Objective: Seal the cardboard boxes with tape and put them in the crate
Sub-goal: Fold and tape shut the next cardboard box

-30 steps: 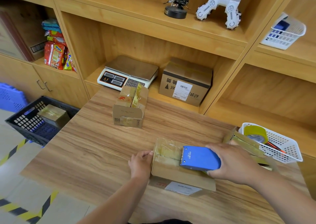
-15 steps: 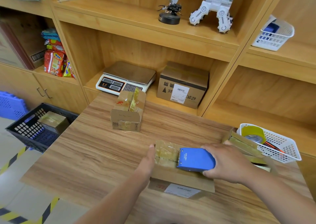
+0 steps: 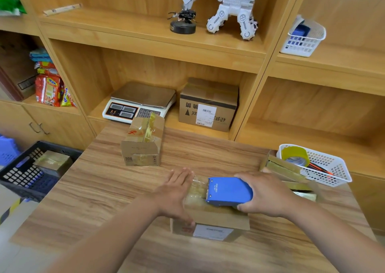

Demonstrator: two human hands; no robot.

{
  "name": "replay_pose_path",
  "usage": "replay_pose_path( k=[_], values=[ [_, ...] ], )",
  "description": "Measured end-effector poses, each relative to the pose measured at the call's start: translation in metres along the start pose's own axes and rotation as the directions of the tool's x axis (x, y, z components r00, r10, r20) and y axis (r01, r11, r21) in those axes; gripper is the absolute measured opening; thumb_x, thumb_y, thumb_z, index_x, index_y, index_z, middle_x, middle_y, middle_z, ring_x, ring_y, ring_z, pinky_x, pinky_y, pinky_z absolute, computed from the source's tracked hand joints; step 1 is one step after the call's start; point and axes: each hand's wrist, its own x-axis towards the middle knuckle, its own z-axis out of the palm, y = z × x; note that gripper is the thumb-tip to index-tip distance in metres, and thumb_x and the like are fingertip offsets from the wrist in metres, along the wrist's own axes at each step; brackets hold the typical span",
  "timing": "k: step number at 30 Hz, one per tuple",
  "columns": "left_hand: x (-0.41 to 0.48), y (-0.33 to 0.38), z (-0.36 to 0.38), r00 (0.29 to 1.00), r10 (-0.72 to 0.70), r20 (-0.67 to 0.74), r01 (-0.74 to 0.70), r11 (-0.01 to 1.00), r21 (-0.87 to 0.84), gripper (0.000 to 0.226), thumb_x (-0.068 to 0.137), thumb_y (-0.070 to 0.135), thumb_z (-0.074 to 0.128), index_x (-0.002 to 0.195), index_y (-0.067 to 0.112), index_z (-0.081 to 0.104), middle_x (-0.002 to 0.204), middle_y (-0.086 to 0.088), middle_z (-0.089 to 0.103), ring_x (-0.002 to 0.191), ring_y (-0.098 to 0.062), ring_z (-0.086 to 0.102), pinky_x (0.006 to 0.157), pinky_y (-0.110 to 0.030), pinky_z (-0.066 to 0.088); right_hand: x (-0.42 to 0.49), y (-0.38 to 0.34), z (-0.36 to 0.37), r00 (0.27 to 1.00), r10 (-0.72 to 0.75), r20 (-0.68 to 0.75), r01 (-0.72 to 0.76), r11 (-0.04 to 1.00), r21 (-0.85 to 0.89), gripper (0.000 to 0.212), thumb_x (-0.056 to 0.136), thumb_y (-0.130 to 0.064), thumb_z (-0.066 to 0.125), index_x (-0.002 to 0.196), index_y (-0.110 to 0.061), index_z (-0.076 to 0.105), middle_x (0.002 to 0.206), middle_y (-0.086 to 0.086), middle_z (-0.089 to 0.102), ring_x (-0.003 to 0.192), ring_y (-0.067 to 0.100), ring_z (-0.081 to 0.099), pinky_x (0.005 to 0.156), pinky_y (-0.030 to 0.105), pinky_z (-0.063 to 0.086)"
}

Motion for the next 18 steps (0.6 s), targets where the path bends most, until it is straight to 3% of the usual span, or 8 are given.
replay_pose_path(
  k=[3,6,13,18],
  values=[
    [-0.001,0.002,-0.001,0.999,-0.033,0.001,0.033,0.996,-0.077,0.143,0.046,0.078,0.064,0.149,0.02,-0.017,0.154,0.013,-0.016,0.14,-0.009,-0.023,0.114,-0.03,-0.012,-0.002,0.005,0.0,1.0,0.002,0.006,-0.002,1.0,0.013,0.068,0.061,-0.067,0.059,0.123,-0.042,0.044,0.11,-0.022,0.056,0.076,0.0,0.035,0.073,0.007,0.019],
    [-0.002,0.005,-0.003,0.999,-0.044,0.021,0.046,0.987,-0.154,0.143,0.046,0.071,0.071,0.149,0.022,-0.017,0.149,0.023,-0.013,0.139,-0.007,-0.019,0.114,-0.027,-0.001,-0.005,0.008,-0.002,1.0,-0.02,0.009,0.02,1.0,-0.013,0.062,0.059,-0.069,0.056,0.115,-0.042,0.045,0.102,-0.022,0.058,0.074,0.005,0.04,0.067,0.009,0.019],
    [-0.004,0.002,-0.002,0.999,-0.046,0.012,0.048,0.985,-0.167,0.14,0.047,0.07,0.069,0.148,0.028,-0.018,0.152,0.02,-0.015,0.139,-0.005,-0.021,0.115,-0.029,-0.004,-0.009,0.021,-0.012,0.998,-0.047,0.032,0.047,0.999,-0.01,0.053,0.06,-0.069,0.059,0.106,-0.044,0.044,0.083,-0.027,0.052,0.079,0.007,0.04,0.06,0.015,0.021],
    [-0.004,0.002,-0.004,0.999,-0.036,0.023,0.04,0.986,-0.161,0.139,0.049,0.071,0.069,0.148,0.03,-0.02,0.151,0.022,-0.016,0.133,0.002,-0.025,0.112,-0.026,-0.009,-0.03,0.058,-0.014,0.997,0.002,0.072,-0.003,1.0,0.014,0.054,0.058,-0.069,0.059,0.106,-0.048,0.046,0.091,-0.027,0.054,0.085,0.009,0.044,0.07,0.022,0.04]
  ],
)
